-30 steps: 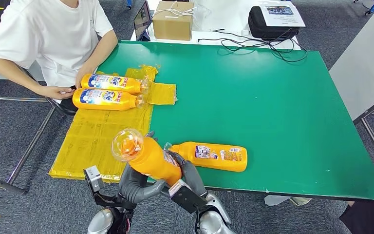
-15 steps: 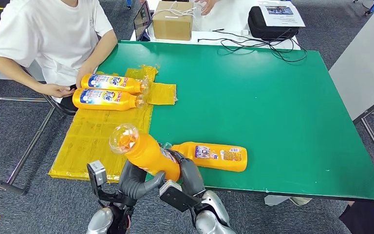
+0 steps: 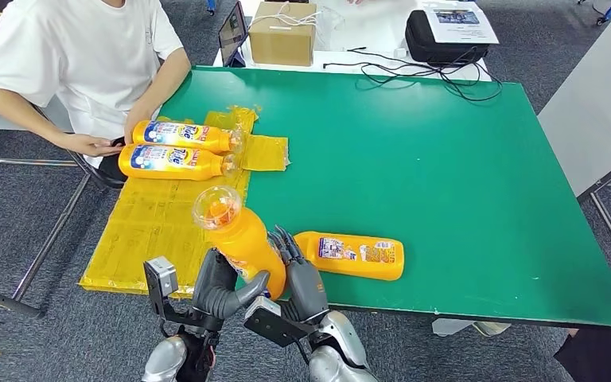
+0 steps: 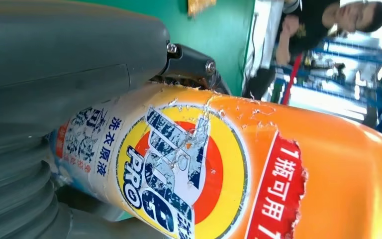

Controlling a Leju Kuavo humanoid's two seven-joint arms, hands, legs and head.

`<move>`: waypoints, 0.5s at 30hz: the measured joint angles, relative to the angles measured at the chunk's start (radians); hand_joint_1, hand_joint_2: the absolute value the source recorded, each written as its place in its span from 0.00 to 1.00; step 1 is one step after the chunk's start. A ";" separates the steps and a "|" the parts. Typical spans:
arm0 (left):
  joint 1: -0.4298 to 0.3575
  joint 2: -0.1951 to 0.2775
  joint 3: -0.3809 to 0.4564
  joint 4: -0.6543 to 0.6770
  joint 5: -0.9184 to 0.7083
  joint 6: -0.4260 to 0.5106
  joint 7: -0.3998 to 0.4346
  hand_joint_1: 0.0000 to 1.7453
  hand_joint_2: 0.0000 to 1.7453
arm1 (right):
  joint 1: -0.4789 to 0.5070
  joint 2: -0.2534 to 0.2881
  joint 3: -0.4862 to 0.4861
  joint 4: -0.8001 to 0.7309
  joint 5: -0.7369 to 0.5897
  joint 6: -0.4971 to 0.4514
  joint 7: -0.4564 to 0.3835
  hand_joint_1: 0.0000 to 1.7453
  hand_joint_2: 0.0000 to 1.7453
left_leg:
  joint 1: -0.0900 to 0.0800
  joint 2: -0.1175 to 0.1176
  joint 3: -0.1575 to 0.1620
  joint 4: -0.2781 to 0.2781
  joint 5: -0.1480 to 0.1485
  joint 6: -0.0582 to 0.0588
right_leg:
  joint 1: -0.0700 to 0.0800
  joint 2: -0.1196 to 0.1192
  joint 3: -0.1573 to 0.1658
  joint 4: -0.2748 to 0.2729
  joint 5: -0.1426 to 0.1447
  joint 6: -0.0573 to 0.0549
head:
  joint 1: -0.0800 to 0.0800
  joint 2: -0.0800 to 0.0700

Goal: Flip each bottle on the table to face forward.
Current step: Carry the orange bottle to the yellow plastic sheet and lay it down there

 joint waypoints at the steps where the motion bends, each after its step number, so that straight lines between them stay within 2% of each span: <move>1: -0.007 0.003 0.007 0.000 -0.005 0.015 0.003 1.00 1.00 | -0.001 0.004 0.000 0.006 -0.028 0.004 -0.030 0.00 0.00 | 0.000 0.000 0.000 0.000 0.000 0.000 | 0.000 0.000 0.000 0.000 0.000 0.000 | 0.000 0.000; 4: -0.042 0.017 0.034 0.005 -0.015 0.038 0.012 1.00 1.00 | -0.001 0.013 0.000 0.014 -0.103 0.015 -0.127 0.00 0.00 | 0.000 0.000 0.000 0.000 0.000 0.000 | 0.000 0.000 0.000 0.000 0.000 0.000 | 0.000 0.000; 6: -0.064 0.026 0.049 0.008 -0.012 0.039 0.015 1.00 1.00 | -0.001 0.015 0.000 0.016 -0.124 0.015 -0.158 0.00 0.00 | 0.000 0.000 0.000 0.000 0.000 0.000 | 0.000 0.000 0.000 0.000 0.000 0.000 | 0.000 0.000; 12: -0.121 0.044 0.094 0.012 0.069 -0.005 0.010 1.00 1.00 | -0.001 0.013 0.012 0.007 -0.188 -0.040 -0.190 0.00 0.00 | 0.000 0.000 0.000 0.000 0.001 0.000 | 0.000 0.000 0.000 0.000 0.000 0.000 | 0.000 0.000; 15: -0.158 0.065 0.120 0.021 0.041 0.016 -0.003 1.00 1.00 | -0.002 0.011 0.035 0.000 -0.224 -0.072 -0.193 0.00 0.00 | 0.000 0.000 0.000 0.000 0.001 0.000 | 0.000 0.000 0.000 0.000 0.000 0.000 | 0.000 0.000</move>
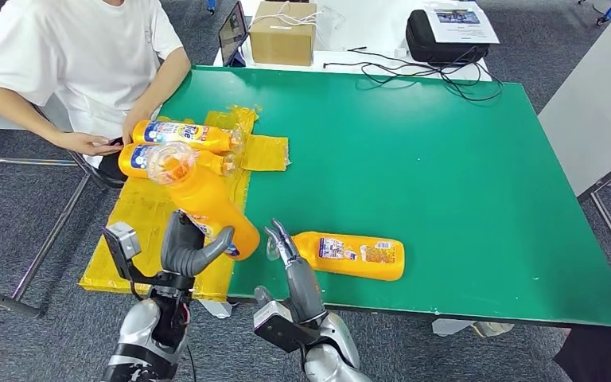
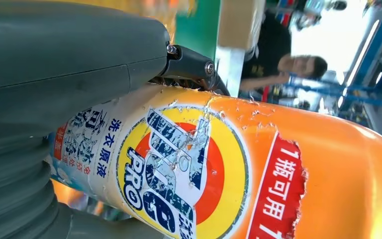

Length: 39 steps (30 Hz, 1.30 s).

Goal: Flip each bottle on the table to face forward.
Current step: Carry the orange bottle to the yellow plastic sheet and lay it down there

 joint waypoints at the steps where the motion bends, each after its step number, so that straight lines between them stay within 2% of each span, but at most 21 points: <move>1: -0.012 0.011 0.008 0.004 -0.025 0.013 -0.008 1.00 1.00 | -0.001 0.000 0.007 -0.001 -0.010 -0.010 0.000 0.00 0.00 | 0.000 0.000 0.000 0.000 0.000 0.000 | 0.000 0.000 0.000 0.000 0.000 0.000 | 0.000 0.000; 6: -0.057 0.062 0.049 0.029 -0.086 0.030 -0.026 1.00 1.00 | -0.007 -0.003 0.038 -0.001 -0.036 -0.039 0.000 0.00 0.00 | 0.001 0.000 0.000 0.000 0.000 0.000 | 0.001 0.000 0.000 0.000 0.000 0.000 | 0.000 0.000; 12: -0.077 0.089 0.071 0.045 -0.156 0.064 -0.031 1.00 1.00 | -0.011 -0.004 0.052 -0.001 -0.062 -0.062 -0.001 0.00 0.00 | 0.001 0.000 0.000 0.000 0.000 0.000 | 0.000 0.000 0.000 0.000 0.000 0.000 | 0.000 0.000; 16: -0.113 0.136 0.097 0.081 -0.350 0.145 -0.049 1.00 1.00 | -0.012 -0.004 0.058 -0.009 -0.114 -0.083 -0.001 0.00 0.00 | 0.001 0.000 0.000 0.000 0.000 0.000 | 0.000 0.000 0.000 0.000 0.000 0.000 | 0.000 0.000; 20: -0.164 0.189 0.120 0.149 -0.527 0.176 -0.077 1.00 1.00 | -0.014 -0.006 0.069 -0.025 -0.161 -0.086 -0.001 0.00 0.00 | 0.001 0.000 0.000 0.000 0.001 -0.001 | 0.001 0.000 -0.002 0.000 0.000 0.000 | 0.000 0.000; 24: -0.263 0.219 0.119 0.277 -0.726 0.223 -0.007 1.00 1.00 | -0.008 -0.013 0.070 -0.071 -0.222 -0.101 -0.001 0.00 0.00 | 0.002 0.000 -0.001 0.000 0.002 -0.001 | 0.002 -0.001 -0.002 0.000 0.001 -0.001 | 0.000 0.000; 28: -0.340 0.240 0.076 0.374 -0.916 0.299 0.066 1.00 1.00 | 0.004 -0.022 0.070 -0.103 -0.238 -0.100 -0.001 0.00 0.00 | 0.002 0.001 -0.002 0.000 0.002 -0.001 | 0.001 0.000 -0.003 0.000 0.003 -0.003 | 0.000 0.000; 31: -0.409 0.271 -0.005 0.456 -1.112 0.332 0.117 1.00 1.00 | 0.007 -0.025 0.070 -0.122 -0.243 -0.085 -0.001 0.00 0.00 | 0.002 0.001 -0.002 0.000 0.002 -0.001 | 0.001 0.000 -0.003 0.000 0.003 -0.003 | 0.000 0.000; 34: -0.468 0.292 -0.075 0.530 -1.207 0.317 0.148 1.00 1.00 | 0.007 -0.026 0.070 -0.134 -0.245 -0.065 -0.001 0.00 0.00 | 0.002 0.001 -0.002 0.000 0.002 -0.001 | 0.002 0.000 -0.003 0.000 0.003 -0.003 | 0.000 0.000; 39: -0.557 0.304 -0.147 0.657 -1.251 0.262 0.170 1.00 1.00 | 0.007 -0.026 0.070 -0.142 -0.247 -0.043 -0.001 0.00 0.00 | 0.003 0.001 -0.002 0.000 0.002 -0.001 | 0.003 0.000 -0.003 0.001 0.003 -0.003 | 0.000 0.000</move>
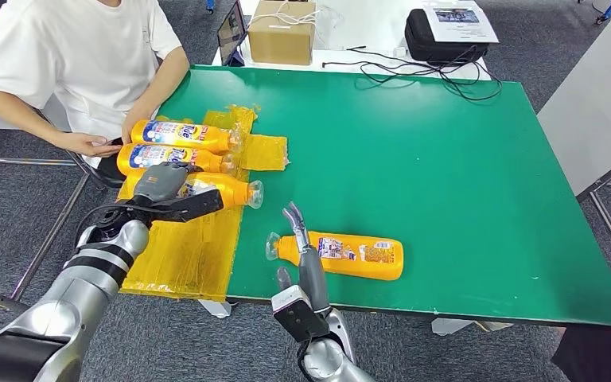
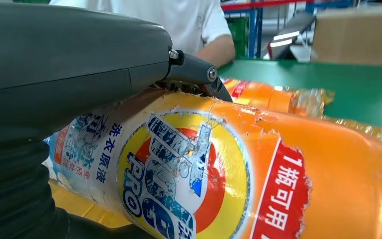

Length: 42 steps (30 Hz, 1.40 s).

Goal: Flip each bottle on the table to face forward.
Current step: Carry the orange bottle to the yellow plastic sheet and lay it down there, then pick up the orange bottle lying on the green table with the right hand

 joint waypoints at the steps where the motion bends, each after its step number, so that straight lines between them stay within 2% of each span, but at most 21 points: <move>1: -0.013 0.001 -0.008 0.020 -0.001 -0.007 0.001 1.00 1.00 | 0.000 0.000 0.000 0.000 -0.001 0.002 0.000 0.00 0.00 | 0.000 0.000 0.000 0.000 0.000 0.000 | 0.000 0.000 0.000 0.000 0.000 0.000 | 0.000 0.000; 11: -0.091 0.006 -0.063 0.151 -0.007 -0.132 -0.028 1.00 1.00 | 0.000 0.000 0.000 0.000 -0.020 0.029 0.000 0.00 0.00 | 0.000 0.000 0.000 0.000 0.000 0.000 | 0.000 0.000 0.000 0.000 0.000 0.000 | 0.000 0.000; 15: -0.111 0.006 -0.080 0.181 0.000 -0.224 -0.031 1.00 1.00 | -0.001 0.000 0.000 0.000 -0.025 0.041 0.000 0.00 0.00 | 0.000 0.000 0.000 0.000 0.000 0.000 | 0.000 0.000 0.000 0.000 0.000 0.000 | 0.000 0.000; 16: -0.114 0.006 -0.083 0.188 0.005 -0.244 -0.031 0.92 1.00 | -0.001 0.000 0.000 0.000 -0.028 0.043 0.000 0.00 0.00 | 0.000 0.000 0.000 0.000 0.000 0.000 | 0.000 0.000 0.000 0.000 0.000 0.000 | 0.000 0.000; 17: -0.116 0.006 -0.085 0.193 0.008 -0.257 -0.030 0.70 1.00 | -0.001 0.000 0.000 0.000 -0.031 0.045 0.000 0.00 0.00 | 0.000 0.000 0.000 0.000 0.000 0.000 | 0.000 0.000 0.000 0.000 0.000 0.000 | 0.000 0.000; 19: -0.117 0.005 -0.091 0.203 0.009 -0.264 -0.020 0.20 1.00 | -0.003 0.000 0.001 0.000 -0.036 0.047 0.000 0.00 0.00 | 0.000 0.000 0.000 0.000 0.000 0.000 | 0.000 0.000 0.000 0.000 0.000 0.000 | 0.000 0.000; 20: -0.117 0.005 -0.095 0.208 0.008 -0.262 -0.012 0.03 1.00 | -0.004 0.000 0.001 0.000 -0.038 0.048 0.000 0.00 0.00 | 0.000 0.000 0.000 0.000 0.000 0.000 | 0.000 0.000 0.000 0.000 0.000 0.000 | 0.000 0.000; 21: -0.117 0.005 -0.098 0.213 0.007 -0.259 -0.003 0.00 1.00 | -0.005 0.000 0.001 0.000 -0.039 0.048 0.000 0.00 0.00 | 0.000 0.000 0.000 0.000 0.000 0.000 | 0.000 0.000 0.000 0.000 0.000 0.000 | 0.000 0.000; 24: -0.120 0.000 -0.102 0.229 0.018 -0.267 0.026 0.00 1.00 | -0.009 0.000 0.001 0.000 -0.041 0.048 0.000 0.00 0.00 | 0.000 0.000 0.000 0.000 0.000 0.000 | 0.000 0.000 0.000 0.000 0.000 0.000 | 0.000 0.000; 27: -0.126 -0.007 -0.096 0.246 0.068 -0.314 0.045 0.00 1.00 | -0.014 0.000 0.001 0.000 -0.042 0.047 0.000 0.00 0.00 | 0.000 0.000 0.000 0.000 0.000 0.000 | 0.000 0.000 0.000 0.000 0.000 0.000 | 0.000 0.000; 34: -0.137 -0.022 -0.062 0.265 0.141 -0.376 0.038 0.00 1.00 | -0.019 0.000 0.001 0.000 -0.043 0.046 0.000 0.00 0.00 | 0.000 0.000 0.000 0.000 0.000 0.000 | 0.000 0.000 0.000 0.000 0.000 0.000 | 0.000 0.000; 37: -0.142 -0.027 -0.033 0.268 0.206 -0.415 -0.005 0.00 1.00 | -0.020 0.000 0.002 0.000 -0.049 0.046 0.000 0.00 0.00 | 0.000 0.000 0.000 0.000 0.000 0.000 | 0.000 0.000 0.000 0.000 0.000 0.000 | 0.000 0.000; 42: -0.136 -0.036 0.025 0.250 0.334 -0.435 -0.146 0.00 1.00 | -0.024 0.000 0.013 0.000 -0.058 0.046 0.000 0.00 0.00 | 0.000 0.000 0.000 0.000 0.000 0.000 | 0.000 0.000 0.000 0.000 0.000 0.000 | 0.000 0.000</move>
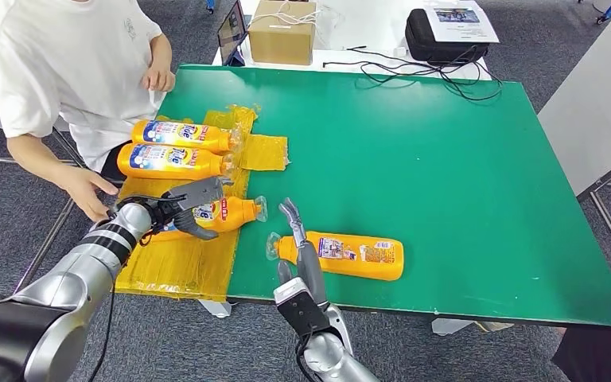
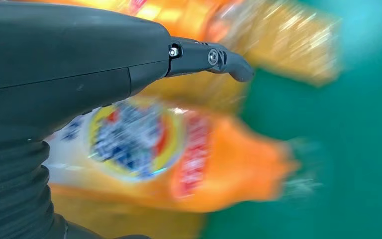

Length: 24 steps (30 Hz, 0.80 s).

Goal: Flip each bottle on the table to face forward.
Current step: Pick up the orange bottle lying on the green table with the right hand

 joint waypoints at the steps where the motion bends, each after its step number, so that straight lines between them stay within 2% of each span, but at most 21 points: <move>1: 0.004 -0.002 0.011 -0.012 0.023 0.003 -0.025 0.00 1.00 | -0.001 0.000 0.002 0.000 -0.001 0.000 0.000 0.00 0.00 | 0.000 0.000 0.000 0.000 0.000 0.000 | 0.000 0.000 0.000 0.000 0.000 0.000 | 0.000 0.000; 4: 0.011 -0.008 0.036 -0.041 0.059 0.009 -0.057 0.00 1.00 | -0.002 0.000 0.005 0.000 -0.001 0.000 0.000 0.00 0.00 | 0.000 0.000 0.000 0.000 0.000 0.000 | 0.000 0.000 0.000 0.000 0.000 0.000 | 0.000 0.000; 17: 0.028 -0.015 0.070 -0.077 0.073 0.012 -0.066 0.00 1.00 | -0.005 0.000 0.009 0.000 -0.001 -0.001 0.000 0.00 0.00 | 0.000 0.000 0.000 0.000 0.000 0.000 | 0.000 0.000 0.000 0.000 0.000 0.000 | 0.000 0.000; 24: 0.080 -0.033 0.093 -0.194 0.237 0.016 -0.087 0.00 1.00 | -0.005 -0.003 0.010 0.000 0.001 -0.003 0.000 0.00 0.00 | 0.000 0.000 0.000 0.000 0.000 0.000 | 0.000 0.000 0.000 0.000 0.000 0.000 | 0.000 0.000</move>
